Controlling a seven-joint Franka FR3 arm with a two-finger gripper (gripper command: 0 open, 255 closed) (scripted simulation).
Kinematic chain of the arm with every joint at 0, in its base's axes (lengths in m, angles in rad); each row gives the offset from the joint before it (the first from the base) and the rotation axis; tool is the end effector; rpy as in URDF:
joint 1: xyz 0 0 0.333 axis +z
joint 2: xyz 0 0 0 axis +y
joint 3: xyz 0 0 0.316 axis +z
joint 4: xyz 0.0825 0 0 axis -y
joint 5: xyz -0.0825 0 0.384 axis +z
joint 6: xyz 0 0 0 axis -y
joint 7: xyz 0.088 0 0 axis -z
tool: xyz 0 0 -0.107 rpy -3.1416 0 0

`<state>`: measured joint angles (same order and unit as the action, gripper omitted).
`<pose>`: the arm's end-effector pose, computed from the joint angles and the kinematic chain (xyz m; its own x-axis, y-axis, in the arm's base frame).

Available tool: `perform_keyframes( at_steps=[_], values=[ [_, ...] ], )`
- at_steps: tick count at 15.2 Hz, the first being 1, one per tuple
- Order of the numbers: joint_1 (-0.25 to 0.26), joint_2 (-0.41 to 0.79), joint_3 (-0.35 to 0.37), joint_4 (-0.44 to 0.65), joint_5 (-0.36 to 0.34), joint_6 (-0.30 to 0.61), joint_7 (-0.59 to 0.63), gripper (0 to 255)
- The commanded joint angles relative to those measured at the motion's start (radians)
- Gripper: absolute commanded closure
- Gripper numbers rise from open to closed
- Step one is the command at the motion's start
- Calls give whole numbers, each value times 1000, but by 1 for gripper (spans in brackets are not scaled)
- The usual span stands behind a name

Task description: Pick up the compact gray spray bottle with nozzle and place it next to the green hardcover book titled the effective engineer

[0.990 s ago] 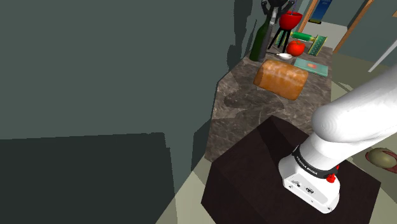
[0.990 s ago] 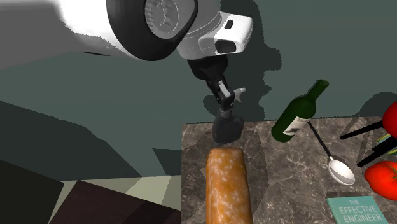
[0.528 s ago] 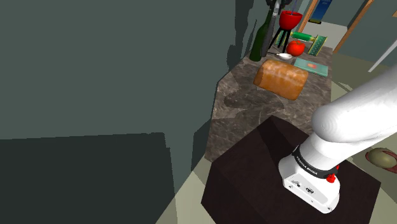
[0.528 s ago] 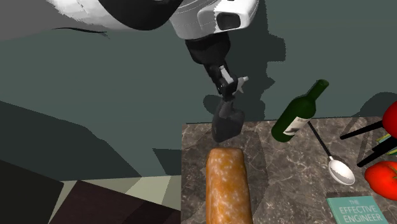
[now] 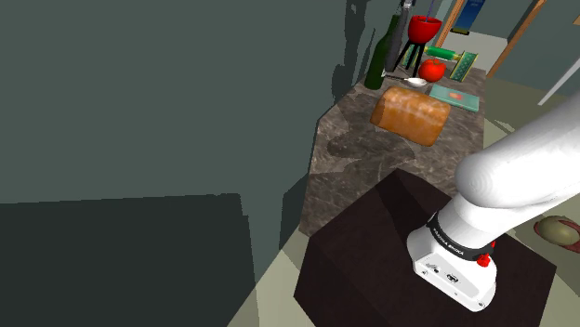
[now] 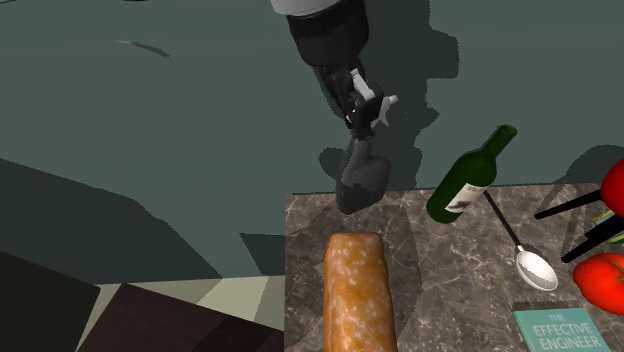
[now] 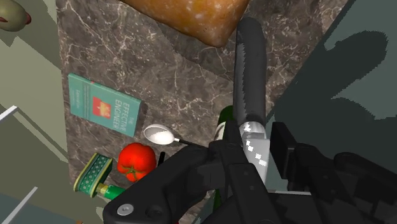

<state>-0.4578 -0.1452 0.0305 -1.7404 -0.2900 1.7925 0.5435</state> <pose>0.4720 -0.2403 0.6467 0.5842 -0.7502 0.3096 -0.8092 -0.5675 0.1519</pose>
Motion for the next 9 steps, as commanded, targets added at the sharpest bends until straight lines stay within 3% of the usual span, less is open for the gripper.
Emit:
perform_keyframes(
  at_steps=[1,9],
  values=[
    [0,7,1,36,1,-28,-7,255],
    [2,44,5,188,4,-140,-34,255]
  ],
)
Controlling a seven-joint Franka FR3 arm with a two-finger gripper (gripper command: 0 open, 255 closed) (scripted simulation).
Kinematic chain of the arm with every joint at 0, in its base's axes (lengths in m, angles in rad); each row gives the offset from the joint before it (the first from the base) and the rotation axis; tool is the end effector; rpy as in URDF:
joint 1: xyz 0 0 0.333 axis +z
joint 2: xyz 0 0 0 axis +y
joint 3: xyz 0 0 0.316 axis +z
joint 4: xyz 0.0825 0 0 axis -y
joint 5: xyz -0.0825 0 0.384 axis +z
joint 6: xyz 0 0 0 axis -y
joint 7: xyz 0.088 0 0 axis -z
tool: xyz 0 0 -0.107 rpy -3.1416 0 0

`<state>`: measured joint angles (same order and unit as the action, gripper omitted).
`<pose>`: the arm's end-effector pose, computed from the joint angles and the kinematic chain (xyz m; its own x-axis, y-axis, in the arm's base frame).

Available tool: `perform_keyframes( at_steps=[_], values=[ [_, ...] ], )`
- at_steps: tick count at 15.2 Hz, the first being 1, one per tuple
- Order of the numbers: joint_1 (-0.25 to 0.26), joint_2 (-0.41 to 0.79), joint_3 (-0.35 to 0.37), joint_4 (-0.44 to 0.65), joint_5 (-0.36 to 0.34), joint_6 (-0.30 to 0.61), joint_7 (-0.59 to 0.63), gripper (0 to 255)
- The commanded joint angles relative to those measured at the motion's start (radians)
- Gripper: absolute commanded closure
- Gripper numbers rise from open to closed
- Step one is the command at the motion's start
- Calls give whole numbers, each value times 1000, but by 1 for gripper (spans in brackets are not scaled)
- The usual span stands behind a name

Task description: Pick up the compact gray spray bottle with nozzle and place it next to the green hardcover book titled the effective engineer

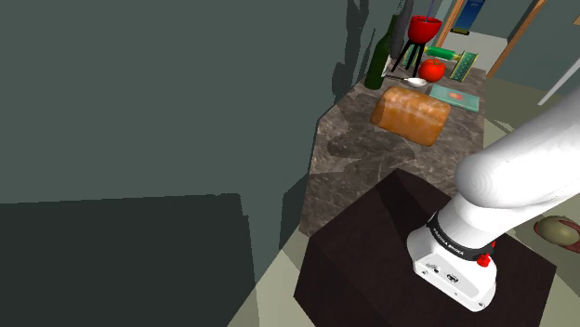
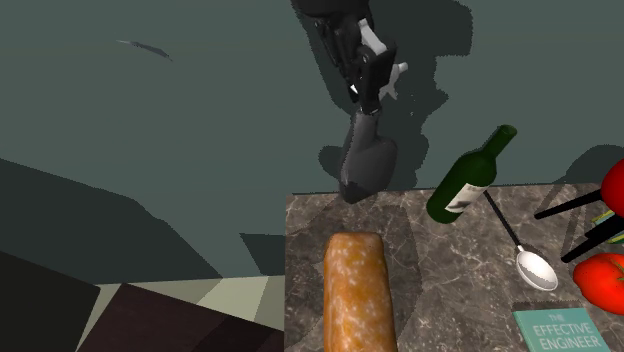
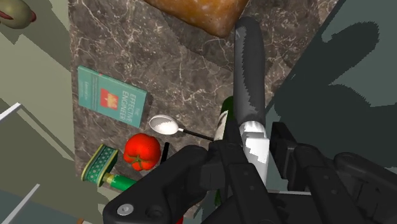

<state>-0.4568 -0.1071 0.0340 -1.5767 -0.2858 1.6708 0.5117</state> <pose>0.4718 -0.2411 0.6936 0.5843 -0.7501 0.3096 -0.8091 -0.5677 0.1518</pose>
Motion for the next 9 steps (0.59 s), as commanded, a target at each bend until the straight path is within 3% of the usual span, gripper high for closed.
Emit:
perform_keyframes(
  at_steps=[1,9],
  values=[
    [1,12,2,45,0,-33,-6,255],
    [4,74,7,232,-4,-155,-35,255]
  ],
)
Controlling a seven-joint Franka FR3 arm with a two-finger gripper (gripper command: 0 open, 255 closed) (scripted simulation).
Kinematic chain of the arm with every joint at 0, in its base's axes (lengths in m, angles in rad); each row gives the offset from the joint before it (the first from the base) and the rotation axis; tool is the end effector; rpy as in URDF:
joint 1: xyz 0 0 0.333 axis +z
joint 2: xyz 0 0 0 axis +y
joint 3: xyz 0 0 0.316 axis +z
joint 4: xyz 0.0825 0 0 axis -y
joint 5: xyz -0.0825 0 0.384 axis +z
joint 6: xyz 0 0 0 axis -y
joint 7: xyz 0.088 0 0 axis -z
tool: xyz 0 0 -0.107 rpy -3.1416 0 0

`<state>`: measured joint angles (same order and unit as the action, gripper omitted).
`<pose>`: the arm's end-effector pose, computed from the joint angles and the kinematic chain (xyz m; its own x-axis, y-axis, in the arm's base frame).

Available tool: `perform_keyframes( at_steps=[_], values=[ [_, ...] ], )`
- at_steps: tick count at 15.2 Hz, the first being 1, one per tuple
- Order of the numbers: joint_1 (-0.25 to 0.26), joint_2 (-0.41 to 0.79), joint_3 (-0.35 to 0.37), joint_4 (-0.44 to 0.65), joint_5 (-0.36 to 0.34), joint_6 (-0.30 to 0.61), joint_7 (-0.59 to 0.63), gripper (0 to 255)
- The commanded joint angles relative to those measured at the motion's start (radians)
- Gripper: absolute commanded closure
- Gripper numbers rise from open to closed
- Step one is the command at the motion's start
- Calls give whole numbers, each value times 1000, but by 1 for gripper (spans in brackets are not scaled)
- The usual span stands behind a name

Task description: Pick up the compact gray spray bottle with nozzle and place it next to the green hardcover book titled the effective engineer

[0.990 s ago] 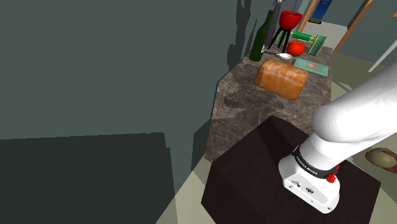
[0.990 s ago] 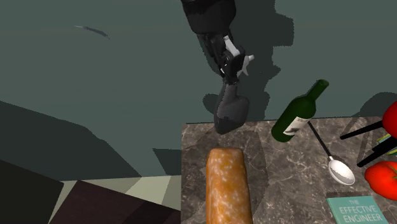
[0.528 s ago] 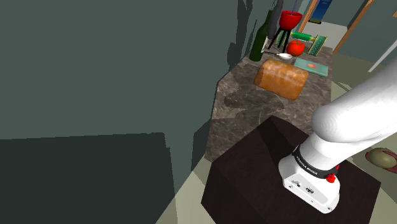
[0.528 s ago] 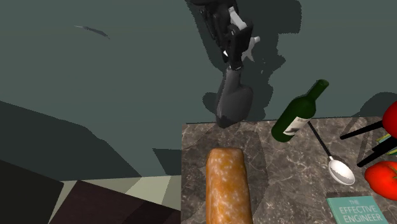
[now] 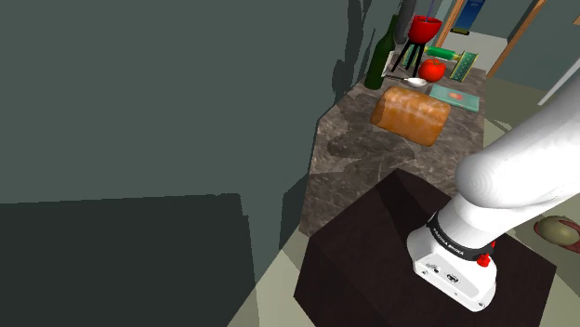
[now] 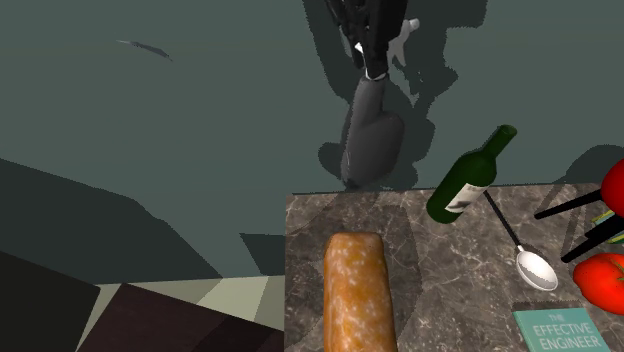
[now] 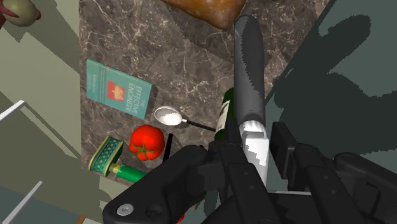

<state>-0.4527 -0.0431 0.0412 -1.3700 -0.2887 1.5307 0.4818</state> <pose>0.4719 -0.2395 0.7425 0.5843 -0.7501 0.3096 -0.8092 -0.5676 0.1518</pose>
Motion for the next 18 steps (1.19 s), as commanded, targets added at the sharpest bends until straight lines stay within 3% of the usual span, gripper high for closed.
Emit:
perform_keyframes(
  at_steps=[1,9,18],
  values=[
    [0,17,0,44,-1,-27,-7,255],
    [-84,-56,-103,-183,33,171,-145,255],
    [-171,-36,-218,-309,71,360,-311,255]
  ],
)
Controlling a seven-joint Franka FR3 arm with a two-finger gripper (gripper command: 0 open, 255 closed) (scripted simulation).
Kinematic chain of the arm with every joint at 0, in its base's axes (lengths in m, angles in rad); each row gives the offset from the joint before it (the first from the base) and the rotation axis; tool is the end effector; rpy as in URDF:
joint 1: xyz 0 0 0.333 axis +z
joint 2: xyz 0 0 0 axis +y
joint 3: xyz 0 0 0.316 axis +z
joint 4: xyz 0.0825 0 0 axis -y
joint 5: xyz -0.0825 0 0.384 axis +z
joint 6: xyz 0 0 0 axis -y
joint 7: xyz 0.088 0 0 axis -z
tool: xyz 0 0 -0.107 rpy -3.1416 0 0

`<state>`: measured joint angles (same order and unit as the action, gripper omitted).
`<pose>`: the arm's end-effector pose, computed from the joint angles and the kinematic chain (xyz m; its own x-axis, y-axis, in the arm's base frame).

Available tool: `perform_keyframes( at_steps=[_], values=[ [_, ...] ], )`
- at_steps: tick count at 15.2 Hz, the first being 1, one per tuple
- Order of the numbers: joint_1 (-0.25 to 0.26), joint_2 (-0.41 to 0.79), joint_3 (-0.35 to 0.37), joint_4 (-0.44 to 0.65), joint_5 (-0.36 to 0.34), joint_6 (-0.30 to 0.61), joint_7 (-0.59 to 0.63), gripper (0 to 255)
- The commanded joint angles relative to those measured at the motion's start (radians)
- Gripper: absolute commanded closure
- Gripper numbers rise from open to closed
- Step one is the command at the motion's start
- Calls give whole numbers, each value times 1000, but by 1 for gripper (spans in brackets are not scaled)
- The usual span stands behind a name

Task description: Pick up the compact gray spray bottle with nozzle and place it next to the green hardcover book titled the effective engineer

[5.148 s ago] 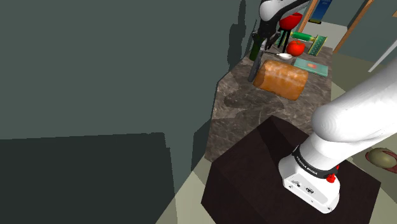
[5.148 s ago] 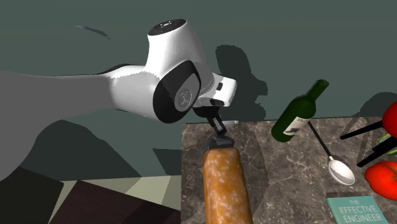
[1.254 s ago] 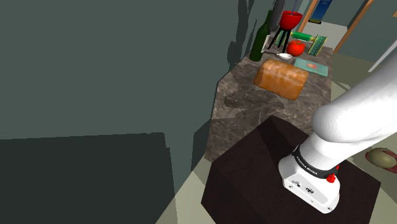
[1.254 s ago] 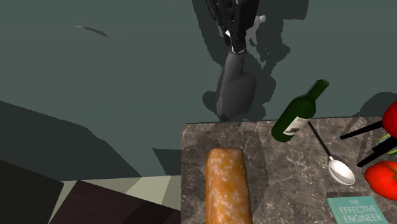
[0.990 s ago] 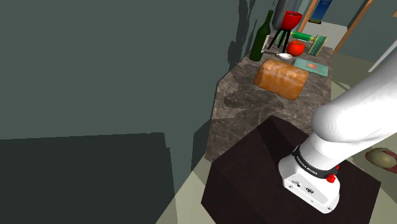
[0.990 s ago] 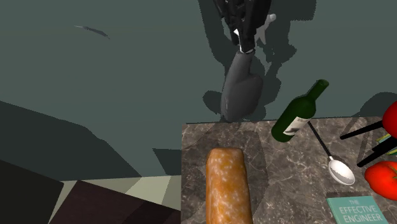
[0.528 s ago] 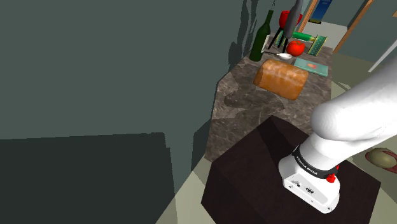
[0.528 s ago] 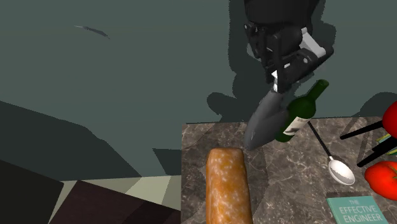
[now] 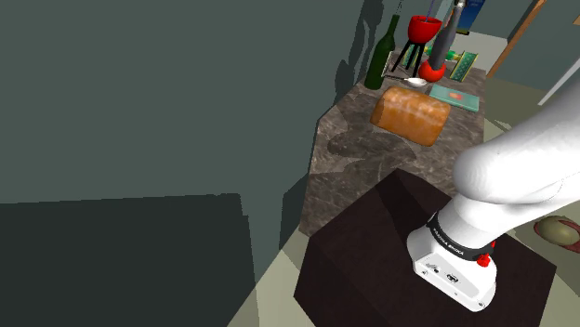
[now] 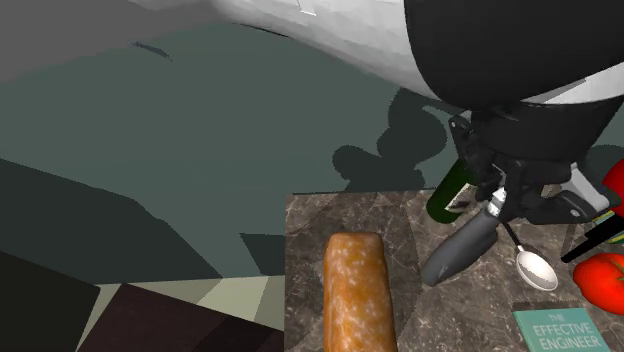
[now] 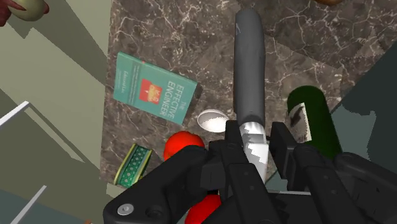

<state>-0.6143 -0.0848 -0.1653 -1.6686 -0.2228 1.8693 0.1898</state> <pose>0.3802 -0.4055 0.6554 0.5836 -0.7512 0.3083 -0.8097 -0.5668 0.1519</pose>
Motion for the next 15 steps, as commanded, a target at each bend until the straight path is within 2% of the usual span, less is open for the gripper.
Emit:
perform_keyframes(
  at_steps=[1,8,15],
  values=[
    [-19,14,-24,-17,11,40,-38,255],
    [-89,101,-105,-29,71,163,-183,255],
    [-174,238,-165,25,167,256,-340,255]
  ],
)
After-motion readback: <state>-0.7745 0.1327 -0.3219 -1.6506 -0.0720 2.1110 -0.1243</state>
